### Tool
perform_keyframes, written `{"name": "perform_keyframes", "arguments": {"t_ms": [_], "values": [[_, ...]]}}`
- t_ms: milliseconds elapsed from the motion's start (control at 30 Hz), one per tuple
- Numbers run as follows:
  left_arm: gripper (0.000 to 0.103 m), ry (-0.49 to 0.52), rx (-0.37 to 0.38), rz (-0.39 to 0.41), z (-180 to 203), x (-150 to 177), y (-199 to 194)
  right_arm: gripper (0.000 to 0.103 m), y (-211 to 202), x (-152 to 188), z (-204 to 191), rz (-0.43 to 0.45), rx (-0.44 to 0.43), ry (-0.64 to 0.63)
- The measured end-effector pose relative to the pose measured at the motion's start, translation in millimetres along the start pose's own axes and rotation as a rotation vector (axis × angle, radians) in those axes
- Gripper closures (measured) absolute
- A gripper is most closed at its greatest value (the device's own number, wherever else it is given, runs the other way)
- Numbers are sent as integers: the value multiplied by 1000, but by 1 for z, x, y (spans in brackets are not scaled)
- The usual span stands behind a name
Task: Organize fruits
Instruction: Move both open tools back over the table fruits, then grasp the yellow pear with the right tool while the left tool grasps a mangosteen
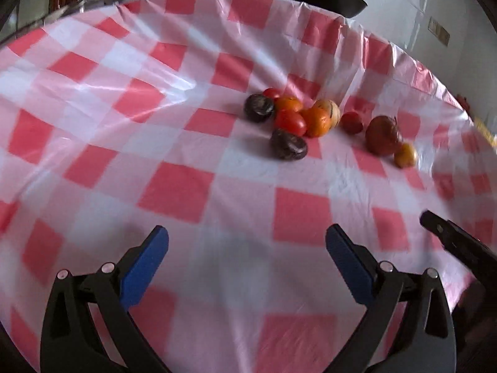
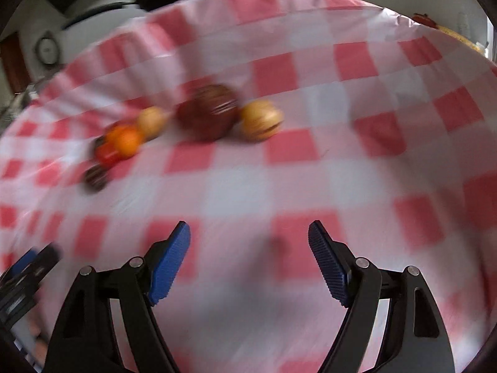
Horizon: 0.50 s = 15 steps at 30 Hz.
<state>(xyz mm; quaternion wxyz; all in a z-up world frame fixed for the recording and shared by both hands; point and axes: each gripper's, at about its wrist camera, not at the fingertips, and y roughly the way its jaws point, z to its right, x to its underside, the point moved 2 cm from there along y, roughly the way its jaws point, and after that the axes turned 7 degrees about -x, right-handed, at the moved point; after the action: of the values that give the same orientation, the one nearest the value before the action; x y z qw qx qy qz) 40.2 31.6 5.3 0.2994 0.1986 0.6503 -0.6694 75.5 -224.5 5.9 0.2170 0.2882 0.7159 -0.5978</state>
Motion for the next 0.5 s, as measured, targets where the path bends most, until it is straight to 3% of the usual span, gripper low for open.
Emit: {"name": "perform_keyframes", "arguments": {"t_ms": [167, 333, 500], "values": [[2, -23, 32, -40, 2, -2, 11, 26, 44, -41, 19, -40, 57, -18], [2, -32, 47, -34, 2, -1, 10, 28, 73, -66, 20, -52, 11, -22], [2, -20, 33, -39, 4, -2, 9, 40, 87, -77, 20, -54, 19, -16]]}}
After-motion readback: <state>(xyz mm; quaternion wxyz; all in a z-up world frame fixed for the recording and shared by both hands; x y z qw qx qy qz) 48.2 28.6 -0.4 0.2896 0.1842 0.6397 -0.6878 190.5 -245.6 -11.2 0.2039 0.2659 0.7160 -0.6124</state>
